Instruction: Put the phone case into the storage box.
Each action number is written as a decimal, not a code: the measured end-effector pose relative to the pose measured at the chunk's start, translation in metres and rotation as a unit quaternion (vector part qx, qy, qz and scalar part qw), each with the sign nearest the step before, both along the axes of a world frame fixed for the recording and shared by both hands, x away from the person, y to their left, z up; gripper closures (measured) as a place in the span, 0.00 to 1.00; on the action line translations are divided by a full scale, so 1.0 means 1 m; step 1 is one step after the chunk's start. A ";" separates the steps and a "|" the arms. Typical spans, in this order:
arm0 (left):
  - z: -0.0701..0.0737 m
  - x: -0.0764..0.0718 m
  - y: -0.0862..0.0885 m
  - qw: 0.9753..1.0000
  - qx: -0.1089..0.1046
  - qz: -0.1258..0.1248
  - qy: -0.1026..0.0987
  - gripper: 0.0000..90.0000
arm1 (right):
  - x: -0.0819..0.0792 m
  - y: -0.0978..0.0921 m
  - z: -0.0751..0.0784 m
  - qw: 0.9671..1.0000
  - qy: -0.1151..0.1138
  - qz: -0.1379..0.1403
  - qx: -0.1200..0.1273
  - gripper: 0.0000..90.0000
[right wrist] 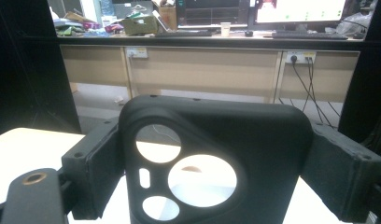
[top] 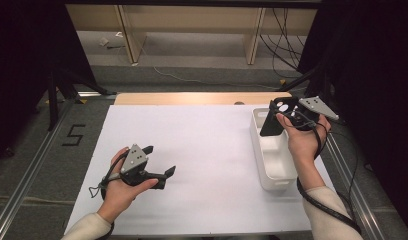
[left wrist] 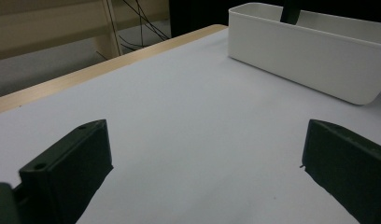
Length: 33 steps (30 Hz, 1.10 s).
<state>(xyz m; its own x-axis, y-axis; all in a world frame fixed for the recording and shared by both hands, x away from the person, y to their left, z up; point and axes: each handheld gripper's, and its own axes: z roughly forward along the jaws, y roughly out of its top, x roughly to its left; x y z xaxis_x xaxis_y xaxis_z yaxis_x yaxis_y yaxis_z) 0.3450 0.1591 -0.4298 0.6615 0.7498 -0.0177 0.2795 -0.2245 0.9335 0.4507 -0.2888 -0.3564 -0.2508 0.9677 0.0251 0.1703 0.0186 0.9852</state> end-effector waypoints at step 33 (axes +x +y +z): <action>-0.001 0.001 0.001 1.000 0.000 0.002 0.002 0.01 | 0.019 0.003 -0.006 1.000 0.001 -0.002 -0.010 0.16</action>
